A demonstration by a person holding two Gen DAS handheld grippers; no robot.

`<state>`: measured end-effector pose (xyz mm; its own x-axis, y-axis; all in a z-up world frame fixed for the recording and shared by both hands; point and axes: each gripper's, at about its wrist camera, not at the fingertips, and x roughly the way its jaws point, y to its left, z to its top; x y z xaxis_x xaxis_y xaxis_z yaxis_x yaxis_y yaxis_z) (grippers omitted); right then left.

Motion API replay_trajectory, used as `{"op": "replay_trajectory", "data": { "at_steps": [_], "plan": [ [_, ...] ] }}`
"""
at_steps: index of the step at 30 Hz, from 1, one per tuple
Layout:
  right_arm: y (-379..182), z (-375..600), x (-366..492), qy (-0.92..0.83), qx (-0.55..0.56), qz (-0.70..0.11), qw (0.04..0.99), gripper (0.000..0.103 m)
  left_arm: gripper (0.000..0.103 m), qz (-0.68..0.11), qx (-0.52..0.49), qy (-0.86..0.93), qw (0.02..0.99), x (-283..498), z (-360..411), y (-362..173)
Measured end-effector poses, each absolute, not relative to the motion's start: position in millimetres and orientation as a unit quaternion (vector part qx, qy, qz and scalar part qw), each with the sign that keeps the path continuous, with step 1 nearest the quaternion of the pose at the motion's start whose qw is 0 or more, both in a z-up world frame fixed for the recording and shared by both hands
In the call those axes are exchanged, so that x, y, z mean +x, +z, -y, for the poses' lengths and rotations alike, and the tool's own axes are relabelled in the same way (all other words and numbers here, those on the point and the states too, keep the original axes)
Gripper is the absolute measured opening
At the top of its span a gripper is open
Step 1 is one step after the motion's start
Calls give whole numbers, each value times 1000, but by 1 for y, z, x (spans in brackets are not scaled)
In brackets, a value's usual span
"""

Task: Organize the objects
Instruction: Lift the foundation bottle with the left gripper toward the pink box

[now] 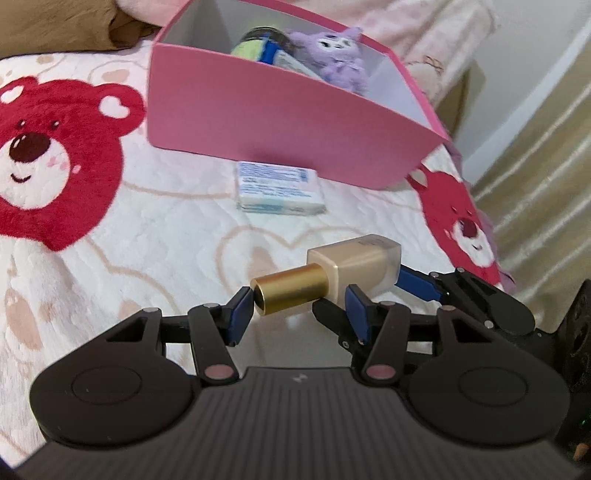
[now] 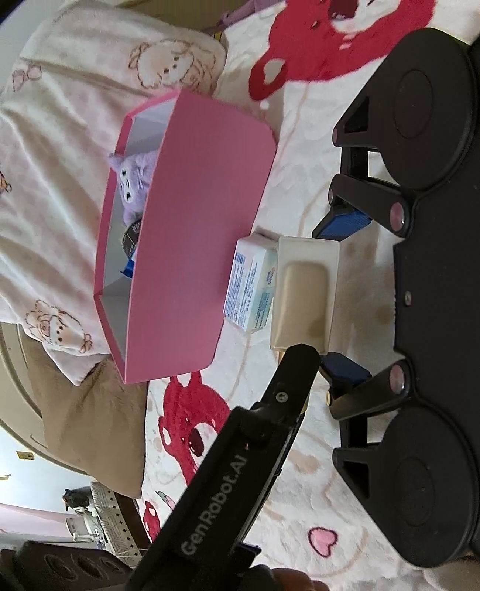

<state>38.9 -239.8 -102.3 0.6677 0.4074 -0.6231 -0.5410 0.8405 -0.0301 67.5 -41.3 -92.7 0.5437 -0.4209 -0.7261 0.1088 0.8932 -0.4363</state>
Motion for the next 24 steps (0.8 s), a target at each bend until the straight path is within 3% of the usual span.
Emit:
{"op": "replay_trajectory", "data": {
  "at_steps": [24],
  "plan": [
    [21,238,39,233,-138,-228,935,69,52,-372,-119,-200,899,62,47,41]
  ]
}}
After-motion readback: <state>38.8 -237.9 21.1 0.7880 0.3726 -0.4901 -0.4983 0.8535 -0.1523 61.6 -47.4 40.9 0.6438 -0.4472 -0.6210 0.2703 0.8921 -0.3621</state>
